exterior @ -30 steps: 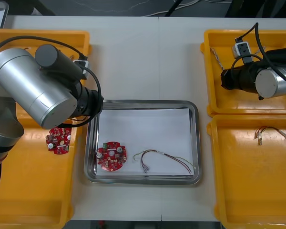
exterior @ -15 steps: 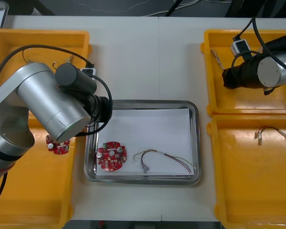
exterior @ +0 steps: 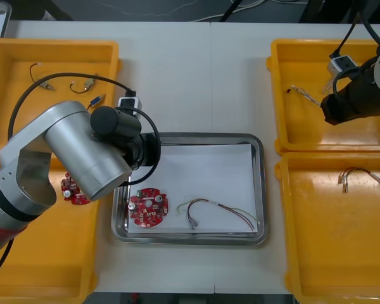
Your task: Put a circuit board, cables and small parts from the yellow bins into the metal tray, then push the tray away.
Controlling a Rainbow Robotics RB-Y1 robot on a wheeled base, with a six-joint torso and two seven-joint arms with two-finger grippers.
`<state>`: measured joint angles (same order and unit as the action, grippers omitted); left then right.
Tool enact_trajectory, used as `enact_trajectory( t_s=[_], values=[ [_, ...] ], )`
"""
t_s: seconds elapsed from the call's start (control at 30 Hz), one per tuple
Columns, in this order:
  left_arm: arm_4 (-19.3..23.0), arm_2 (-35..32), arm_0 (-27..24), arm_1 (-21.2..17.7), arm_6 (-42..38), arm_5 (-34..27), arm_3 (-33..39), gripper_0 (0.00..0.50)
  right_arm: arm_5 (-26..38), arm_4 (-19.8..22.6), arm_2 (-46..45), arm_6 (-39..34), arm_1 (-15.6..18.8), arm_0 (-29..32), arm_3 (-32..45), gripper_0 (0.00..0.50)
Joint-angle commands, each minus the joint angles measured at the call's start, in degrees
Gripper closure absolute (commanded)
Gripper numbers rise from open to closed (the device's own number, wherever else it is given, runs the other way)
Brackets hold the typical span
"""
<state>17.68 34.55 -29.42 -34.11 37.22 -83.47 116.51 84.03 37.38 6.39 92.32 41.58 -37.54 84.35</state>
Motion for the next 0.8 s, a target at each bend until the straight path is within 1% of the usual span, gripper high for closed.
enact_trajectory(
  t_s=[0.03, 0.17, 0.4, 0.43, 0.47, 0.5, 0.53, 0.57, 0.6, 0.67, 0.7, 0.8],
  values=[
    [-2.0, 2.4, 1.0, 0.3, -5.1, 2.4, -1.8, 0.500, 2.4, -0.3, -2.4, 3.0, 3.4, -1.8, 1.9, 0.500],
    [-2.8, 3.5, 1.1, 0.5, -5.6, 3.0, -3.0, 0.500, 3.1, -0.9, -2.4, 3.8, 4.3, -1.3, 1.9, 0.500],
    [-2.9, 5.3, 1.1, 0.5, -7.2, 3.0, -3.5, 0.500, 3.0, -2.2, -3.0, 4.7, 4.7, -0.3, 1.9, 0.500],
    [-3.1, 5.6, 1.1, 0.5, -7.5, 3.0, -3.5, 0.500, 3.0, -2.3, -3.0, 4.8, 4.8, -0.2, 1.9, 0.481],
    [-3.1, 5.9, 1.0, 0.5, -7.9, 3.0, -3.6, 0.500, 3.0, -2.2, -3.0, 5.0, 4.8, -0.2, 1.9, 0.442],
    [-3.1, 6.1, 1.1, 0.5, -8.1, 3.0, -3.5, 0.500, 3.0, -2.3, -3.0, 5.2, 4.8, -0.2, 1.8, 0.366],
    [-3.1, 6.5, 1.1, 0.5, -8.4, 3.0, -3.5, 0.500, 3.0, -2.3, -3.0, 5.3, 4.7, -0.2, 1.9, 0.260],
    [-3.2, 6.8, 1.1, 0.5, -8.7, 3.0, -3.5, 0.500, 3.0, -2.2, -3.0, 5.4, 4.7, -0.2, 1.8, 0.203],
    [-3.2, 6.8, 1.1, 0.5, -8.9, 3.1, -3.5, 0.500, 3.0, -2.3, -3.0, 5.5, 4.8, -0.3, 1.8, 0.164],
    [-3.0, 6.8, 1.1, 0.6, -9.3, 3.2, -3.6, 0.500, 2.8, -2.2, -3.0, 5.9, 4.7, -0.2, 1.9, 0.109],
    [-3.0, 6.9, 1.1, 0.7, -9.4, 3.2, -3.6, 0.500, 2.8, -2.2, -3.0, 5.9, 4.8, -0.3, 1.9, 0.098],
    [-2.9, 7.1, 1.1, 0.8, -9.7, 3.2, -3.6, 0.500, 2.8, -2.0, -3.0, 6.3, 4.9, -0.3, 1.8, 0.085]
  ],
)
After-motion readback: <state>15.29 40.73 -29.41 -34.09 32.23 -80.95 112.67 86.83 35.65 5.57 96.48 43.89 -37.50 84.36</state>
